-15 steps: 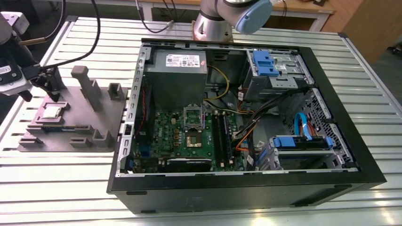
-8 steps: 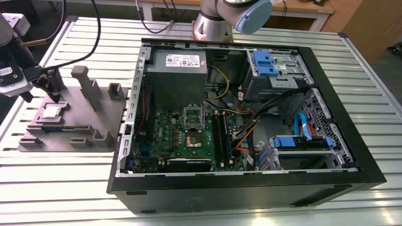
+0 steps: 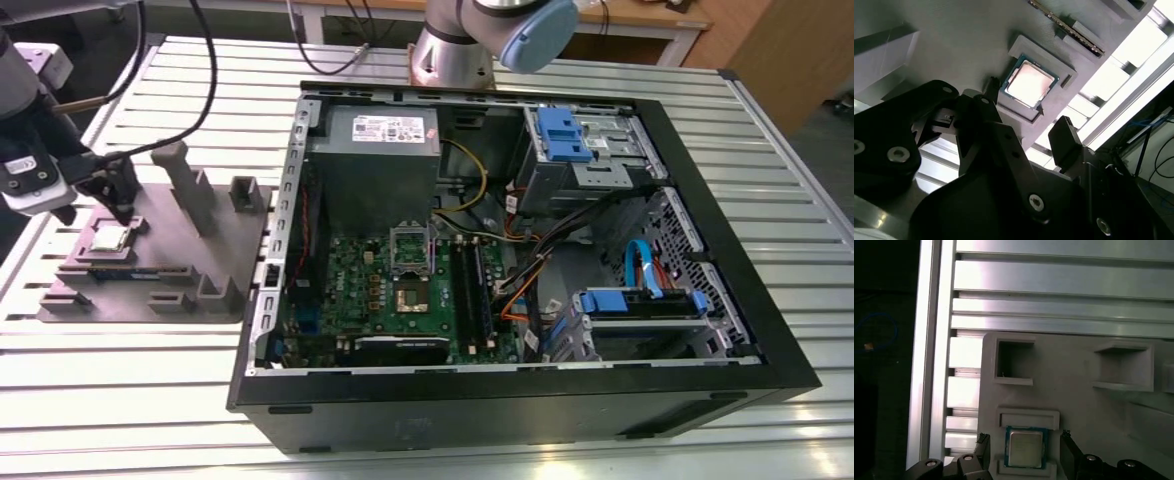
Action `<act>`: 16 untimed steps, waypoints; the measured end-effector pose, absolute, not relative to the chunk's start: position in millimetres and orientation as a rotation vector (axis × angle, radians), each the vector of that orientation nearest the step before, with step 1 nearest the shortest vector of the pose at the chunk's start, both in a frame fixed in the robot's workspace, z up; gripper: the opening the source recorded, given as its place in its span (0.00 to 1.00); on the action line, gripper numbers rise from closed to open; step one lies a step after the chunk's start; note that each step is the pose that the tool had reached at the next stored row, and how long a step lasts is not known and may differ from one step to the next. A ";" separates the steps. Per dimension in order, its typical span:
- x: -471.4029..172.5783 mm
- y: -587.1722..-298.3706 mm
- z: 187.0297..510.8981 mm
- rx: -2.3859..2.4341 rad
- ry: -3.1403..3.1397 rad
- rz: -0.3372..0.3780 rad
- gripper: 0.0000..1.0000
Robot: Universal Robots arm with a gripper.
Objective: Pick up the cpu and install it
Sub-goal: 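Pick up the cpu and move it towards the insertion slot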
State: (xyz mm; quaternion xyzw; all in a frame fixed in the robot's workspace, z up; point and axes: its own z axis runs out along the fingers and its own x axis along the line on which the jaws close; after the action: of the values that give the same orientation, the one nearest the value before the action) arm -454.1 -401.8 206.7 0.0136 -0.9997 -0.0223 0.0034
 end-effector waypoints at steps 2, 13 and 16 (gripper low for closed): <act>-454.2 -401.8 203.0 0.042 -3.134 -0.070 0.66; -455.0 -404.3 188.7 0.043 -3.134 -0.070 0.66; -455.0 -404.3 185.7 0.043 -3.134 -0.069 0.66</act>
State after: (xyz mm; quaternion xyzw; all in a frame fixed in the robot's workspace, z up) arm -455.0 -404.3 185.7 0.0138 -0.9997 -0.0220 0.0034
